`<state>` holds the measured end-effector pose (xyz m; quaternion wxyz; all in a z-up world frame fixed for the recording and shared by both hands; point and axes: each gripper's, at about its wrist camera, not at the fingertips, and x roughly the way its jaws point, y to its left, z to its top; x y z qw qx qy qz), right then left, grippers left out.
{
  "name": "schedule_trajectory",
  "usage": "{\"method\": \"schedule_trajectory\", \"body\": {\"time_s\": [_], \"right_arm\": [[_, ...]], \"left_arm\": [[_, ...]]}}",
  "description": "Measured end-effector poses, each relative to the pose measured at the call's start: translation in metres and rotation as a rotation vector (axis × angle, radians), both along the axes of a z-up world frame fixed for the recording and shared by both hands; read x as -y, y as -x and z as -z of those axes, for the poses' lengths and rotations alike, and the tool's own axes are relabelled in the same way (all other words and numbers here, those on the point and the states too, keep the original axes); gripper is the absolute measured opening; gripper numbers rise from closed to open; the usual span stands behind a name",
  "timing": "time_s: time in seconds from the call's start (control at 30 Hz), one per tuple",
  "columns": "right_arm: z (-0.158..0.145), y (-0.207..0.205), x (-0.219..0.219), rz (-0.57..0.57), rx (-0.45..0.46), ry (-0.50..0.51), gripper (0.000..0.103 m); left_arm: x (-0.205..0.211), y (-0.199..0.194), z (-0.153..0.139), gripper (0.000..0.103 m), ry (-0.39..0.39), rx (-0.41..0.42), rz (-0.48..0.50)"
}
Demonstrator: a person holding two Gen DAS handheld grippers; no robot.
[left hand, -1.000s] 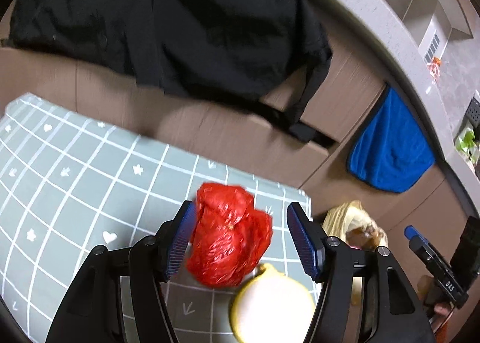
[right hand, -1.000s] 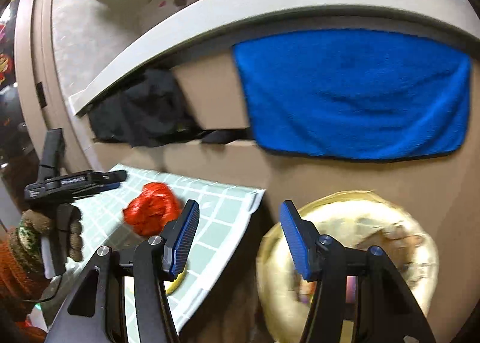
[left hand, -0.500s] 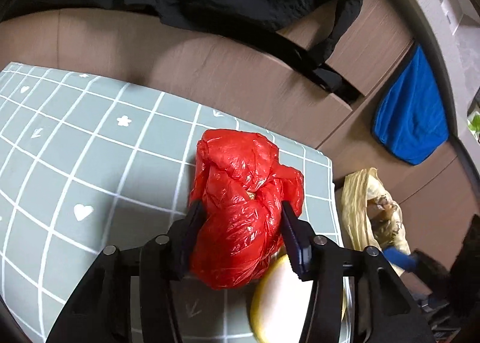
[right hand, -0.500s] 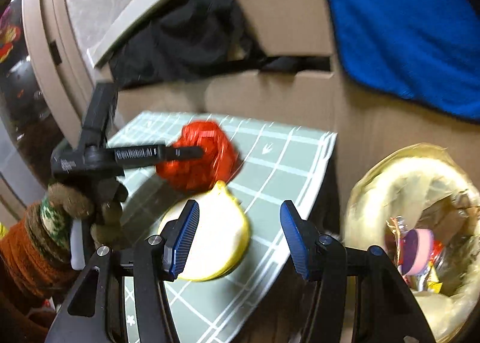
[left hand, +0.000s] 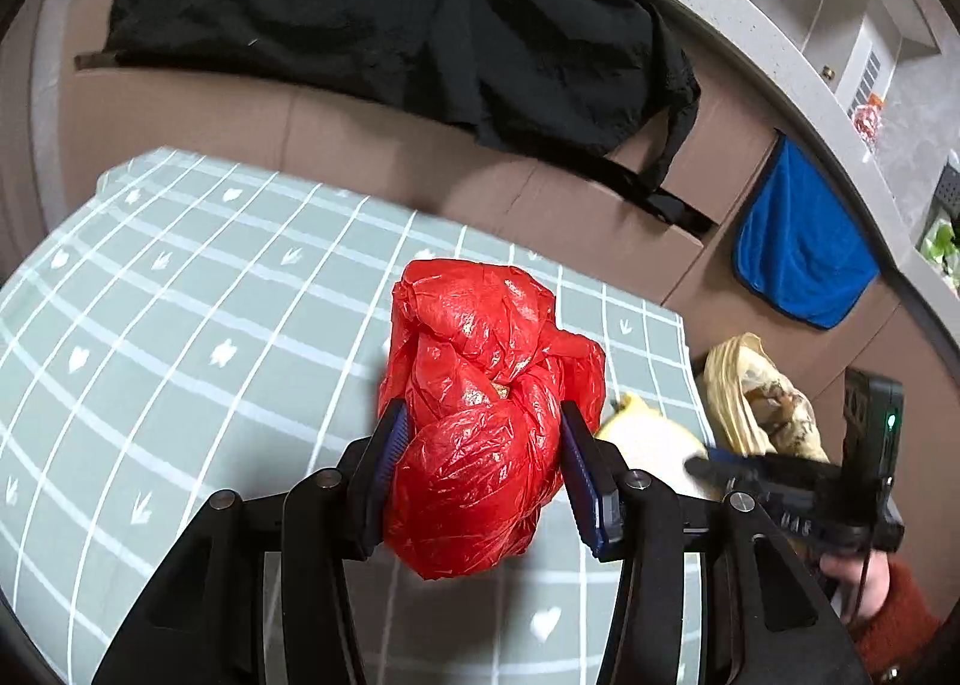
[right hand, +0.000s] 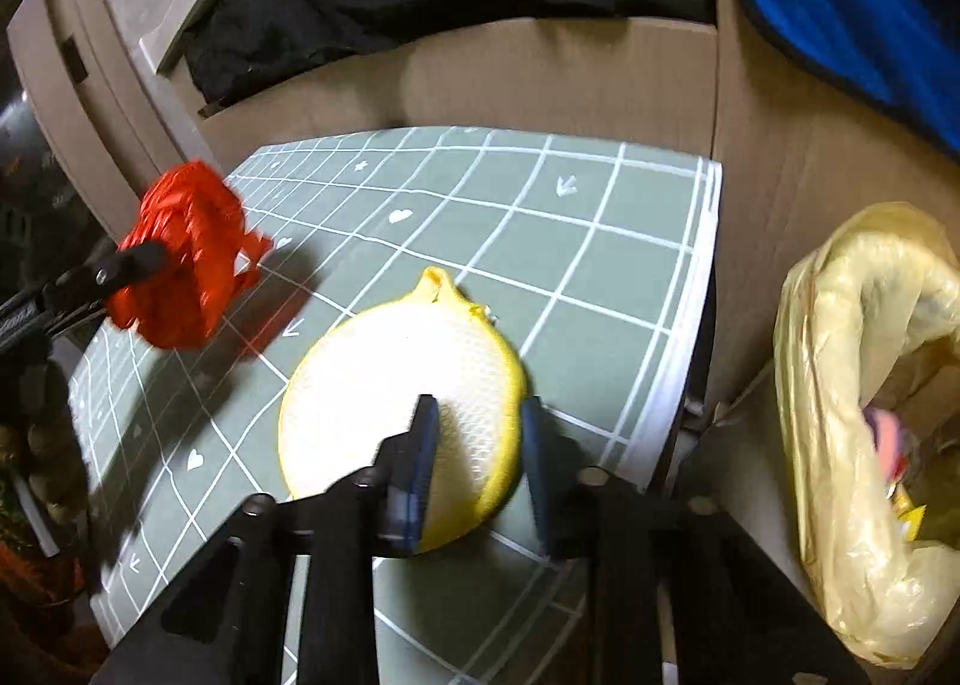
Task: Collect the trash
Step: 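Grasp the white round lid by its yellow rim with the right tool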
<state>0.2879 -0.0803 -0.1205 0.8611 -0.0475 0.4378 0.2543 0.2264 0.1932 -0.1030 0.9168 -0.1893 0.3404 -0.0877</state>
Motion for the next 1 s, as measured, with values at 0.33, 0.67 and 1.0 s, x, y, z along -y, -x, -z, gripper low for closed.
{"method": "schedule_trajectory", "body": {"time_s": [0.33, 0.67, 1.0], "right_arm": [[-0.057, 0.041, -0.057, -0.094, 0.264, 0.142, 0.011], [-0.057, 0.086, -0.112, -0.265, 0.240, 0.121, 0.011], [-0.056, 0.099, -0.131, -0.292, 0.254, 0.131, 0.010]], "left_arm": [[-0.035, 0.052, 0.015, 0.049, 0.067, -0.005, -0.003], [-0.068, 0.092, 0.017, 0.049, 0.090, 0.028, -0.085], [-0.067, 0.108, 0.022, 0.049, 0.079, 0.011, -0.057]]}}
